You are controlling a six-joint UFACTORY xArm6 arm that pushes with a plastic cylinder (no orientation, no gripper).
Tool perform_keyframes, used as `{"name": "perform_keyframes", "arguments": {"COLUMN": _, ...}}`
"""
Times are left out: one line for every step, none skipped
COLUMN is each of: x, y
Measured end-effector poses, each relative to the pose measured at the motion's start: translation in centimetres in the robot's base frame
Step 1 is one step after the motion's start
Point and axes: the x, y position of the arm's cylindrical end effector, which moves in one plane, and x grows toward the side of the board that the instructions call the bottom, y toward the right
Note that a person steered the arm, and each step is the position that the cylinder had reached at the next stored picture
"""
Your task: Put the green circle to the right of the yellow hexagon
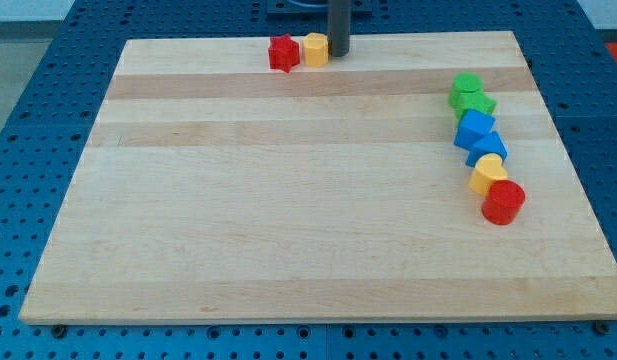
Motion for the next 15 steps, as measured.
{"name": "perform_keyframes", "arguments": {"x": 0.0, "y": 5.0}}
{"name": "perform_keyframes", "arguments": {"x": -0.1, "y": 13.6}}
{"name": "perform_keyframes", "arguments": {"x": 1.3, "y": 21.4}}
{"name": "perform_keyframes", "arguments": {"x": 7.5, "y": 24.2}}
{"name": "perform_keyframes", "arguments": {"x": 11.9, "y": 20.8}}
{"name": "perform_keyframes", "arguments": {"x": 14.7, "y": 16.6}}
{"name": "perform_keyframes", "arguments": {"x": 13.7, "y": 13.4}}
{"name": "perform_keyframes", "arguments": {"x": 11.9, "y": 13.3}}
{"name": "perform_keyframes", "arguments": {"x": 15.9, "y": 14.8}}
{"name": "perform_keyframes", "arguments": {"x": 18.0, "y": 19.9}}
{"name": "perform_keyframes", "arguments": {"x": 15.1, "y": 20.9}}
{"name": "perform_keyframes", "arguments": {"x": 12.0, "y": 19.2}}
{"name": "perform_keyframes", "arguments": {"x": 10.0, "y": 14.8}}
{"name": "perform_keyframes", "arguments": {"x": 7.5, "y": 11.2}}
{"name": "perform_keyframes", "arguments": {"x": 5.5, "y": 9.3}}
